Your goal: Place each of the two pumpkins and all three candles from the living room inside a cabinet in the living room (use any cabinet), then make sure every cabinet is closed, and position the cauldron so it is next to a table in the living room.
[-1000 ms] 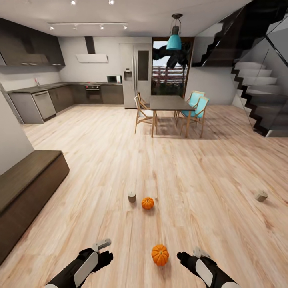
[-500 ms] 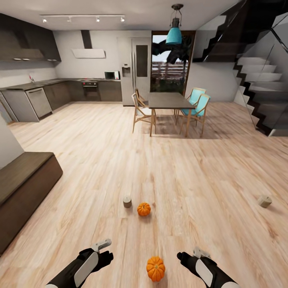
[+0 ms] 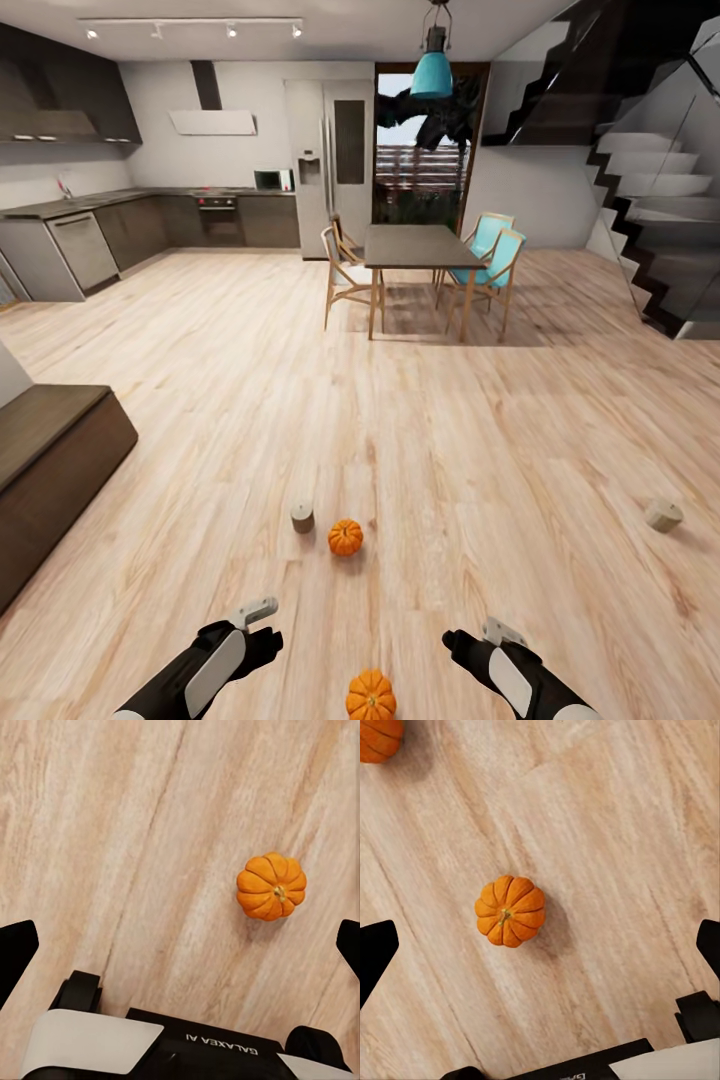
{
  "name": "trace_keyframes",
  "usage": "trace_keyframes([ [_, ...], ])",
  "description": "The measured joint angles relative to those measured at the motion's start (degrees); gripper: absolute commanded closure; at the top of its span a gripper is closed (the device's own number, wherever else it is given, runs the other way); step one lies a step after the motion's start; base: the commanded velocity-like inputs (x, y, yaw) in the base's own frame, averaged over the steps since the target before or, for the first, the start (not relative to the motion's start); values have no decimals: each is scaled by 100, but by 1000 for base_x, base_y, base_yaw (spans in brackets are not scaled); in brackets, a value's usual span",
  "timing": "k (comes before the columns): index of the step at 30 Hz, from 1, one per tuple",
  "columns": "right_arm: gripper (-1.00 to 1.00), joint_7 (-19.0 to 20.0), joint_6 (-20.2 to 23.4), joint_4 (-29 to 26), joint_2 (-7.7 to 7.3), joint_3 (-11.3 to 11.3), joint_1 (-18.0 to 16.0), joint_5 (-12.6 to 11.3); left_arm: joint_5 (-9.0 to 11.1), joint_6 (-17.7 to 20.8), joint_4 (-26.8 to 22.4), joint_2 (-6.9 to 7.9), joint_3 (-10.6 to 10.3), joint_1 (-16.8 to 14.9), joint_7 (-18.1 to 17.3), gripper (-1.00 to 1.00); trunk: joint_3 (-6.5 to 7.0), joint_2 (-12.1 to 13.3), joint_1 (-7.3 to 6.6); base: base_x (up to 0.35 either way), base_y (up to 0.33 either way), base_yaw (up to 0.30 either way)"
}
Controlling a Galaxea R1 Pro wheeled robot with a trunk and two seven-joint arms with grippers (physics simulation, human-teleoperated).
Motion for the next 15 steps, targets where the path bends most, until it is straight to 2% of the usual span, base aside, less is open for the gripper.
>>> trace_keyframes([
  [12, -100, -1, -12, 1, -9, 1, 0, 0, 0, 0, -41, -12, 8, -1, 0, -100, -4, 0, 1, 11, -1, 0],
  [15, -100, 3, -17, 0, -9, 1, 0, -1, -1, 0, -42, -10, 8, -3, 0, -100, -57, -119, 67, 0, 0, -50],
])
